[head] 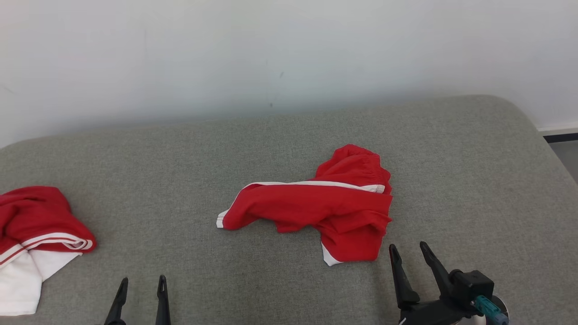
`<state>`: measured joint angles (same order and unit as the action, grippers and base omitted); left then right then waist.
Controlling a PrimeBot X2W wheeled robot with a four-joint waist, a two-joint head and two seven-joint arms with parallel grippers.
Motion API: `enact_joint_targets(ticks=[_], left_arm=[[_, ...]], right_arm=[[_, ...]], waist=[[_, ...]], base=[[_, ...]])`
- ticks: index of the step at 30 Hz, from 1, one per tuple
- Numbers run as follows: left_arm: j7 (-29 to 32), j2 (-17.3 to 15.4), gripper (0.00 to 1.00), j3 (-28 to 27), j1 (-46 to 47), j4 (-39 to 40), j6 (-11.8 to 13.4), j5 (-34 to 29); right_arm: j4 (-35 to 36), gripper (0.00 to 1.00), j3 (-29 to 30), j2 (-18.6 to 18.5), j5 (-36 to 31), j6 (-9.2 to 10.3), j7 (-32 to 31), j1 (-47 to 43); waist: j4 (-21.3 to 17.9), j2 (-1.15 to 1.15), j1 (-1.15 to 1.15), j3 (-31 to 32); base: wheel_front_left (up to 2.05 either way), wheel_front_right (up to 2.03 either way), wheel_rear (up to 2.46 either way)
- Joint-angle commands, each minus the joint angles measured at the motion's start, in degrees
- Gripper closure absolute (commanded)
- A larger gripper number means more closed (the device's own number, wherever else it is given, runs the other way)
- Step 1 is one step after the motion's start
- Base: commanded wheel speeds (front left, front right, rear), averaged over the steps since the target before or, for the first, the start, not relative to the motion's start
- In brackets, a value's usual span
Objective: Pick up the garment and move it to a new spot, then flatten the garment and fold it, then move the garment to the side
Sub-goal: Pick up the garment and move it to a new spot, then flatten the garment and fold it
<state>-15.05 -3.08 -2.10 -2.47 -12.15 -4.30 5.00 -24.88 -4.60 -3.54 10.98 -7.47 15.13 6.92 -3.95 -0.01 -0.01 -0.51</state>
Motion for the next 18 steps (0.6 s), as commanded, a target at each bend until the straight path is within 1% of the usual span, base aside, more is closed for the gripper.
enact_joint_targets(ticks=[1,11,18], left_arm=[[-0.2,0.2,0.00,0.0,-0.9,0.2,-0.1,-0.7],[-0.2,0.2,0.00,1.8,-0.4,0.6,0.6,0.5],[-0.2,0.2,0.00,3.5,1.6,1.3,0.8,0.9]], right_arm=[[0.0,0.00,0.1,-0.1,0.1,-0.05,0.0,-0.5],[0.5,0.00,0.9,-0.2,-0.3,-0.05,0.0,-0.6],[1.1,0.00,1.7,-0.4,-0.6,-0.05,0.0,1.7]], waist=[[0.1,0.01,0.01,0.0],[1.6,0.01,0.01,-1.4],[3.5,0.01,0.01,-5.4]], base=[[0.00,0.00,0.00],[0.00,0.00,0.00],[0.00,0.00,0.00]])
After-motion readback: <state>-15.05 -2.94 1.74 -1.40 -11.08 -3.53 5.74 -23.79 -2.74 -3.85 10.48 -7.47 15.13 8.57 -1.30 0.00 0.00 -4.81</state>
